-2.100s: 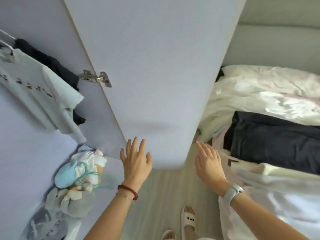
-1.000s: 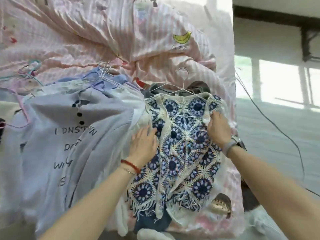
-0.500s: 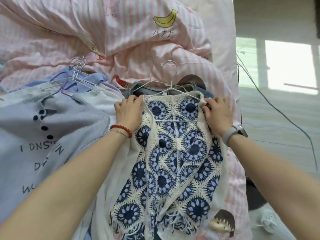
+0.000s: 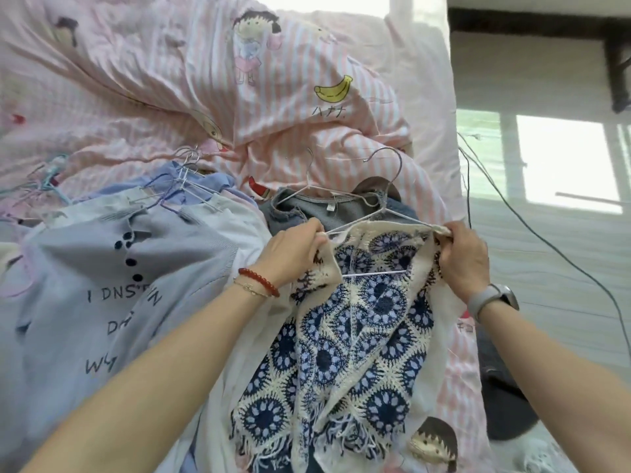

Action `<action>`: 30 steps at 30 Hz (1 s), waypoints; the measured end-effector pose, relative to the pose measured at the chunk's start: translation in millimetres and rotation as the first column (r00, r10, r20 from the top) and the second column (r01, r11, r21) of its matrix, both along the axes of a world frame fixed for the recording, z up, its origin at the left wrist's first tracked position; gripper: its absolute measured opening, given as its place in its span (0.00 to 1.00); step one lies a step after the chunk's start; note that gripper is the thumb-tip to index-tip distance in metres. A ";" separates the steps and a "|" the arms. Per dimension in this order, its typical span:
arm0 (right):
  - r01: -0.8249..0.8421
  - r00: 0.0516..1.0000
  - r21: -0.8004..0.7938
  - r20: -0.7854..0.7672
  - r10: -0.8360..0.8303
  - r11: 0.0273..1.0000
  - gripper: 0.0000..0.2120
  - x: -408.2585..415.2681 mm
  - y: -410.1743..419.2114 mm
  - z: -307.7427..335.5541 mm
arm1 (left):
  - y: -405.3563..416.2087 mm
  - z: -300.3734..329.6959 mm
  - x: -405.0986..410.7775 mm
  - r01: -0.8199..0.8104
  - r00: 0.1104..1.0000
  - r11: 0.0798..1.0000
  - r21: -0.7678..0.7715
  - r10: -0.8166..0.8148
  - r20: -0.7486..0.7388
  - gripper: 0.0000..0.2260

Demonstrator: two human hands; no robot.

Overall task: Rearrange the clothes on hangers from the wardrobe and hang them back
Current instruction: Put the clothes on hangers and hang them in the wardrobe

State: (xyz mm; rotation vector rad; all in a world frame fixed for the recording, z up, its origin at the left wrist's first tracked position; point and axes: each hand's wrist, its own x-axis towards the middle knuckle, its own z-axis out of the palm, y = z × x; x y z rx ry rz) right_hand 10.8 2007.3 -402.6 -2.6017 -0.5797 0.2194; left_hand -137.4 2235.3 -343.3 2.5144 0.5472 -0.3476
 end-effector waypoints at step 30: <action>-0.921 0.269 0.389 0.574 0.773 0.031 0.20 -424.7 293.8 318.6 | 27.7 272.8 -565.8 -0.980 0.164 -0.011 0.199 0.524 0.836 0.06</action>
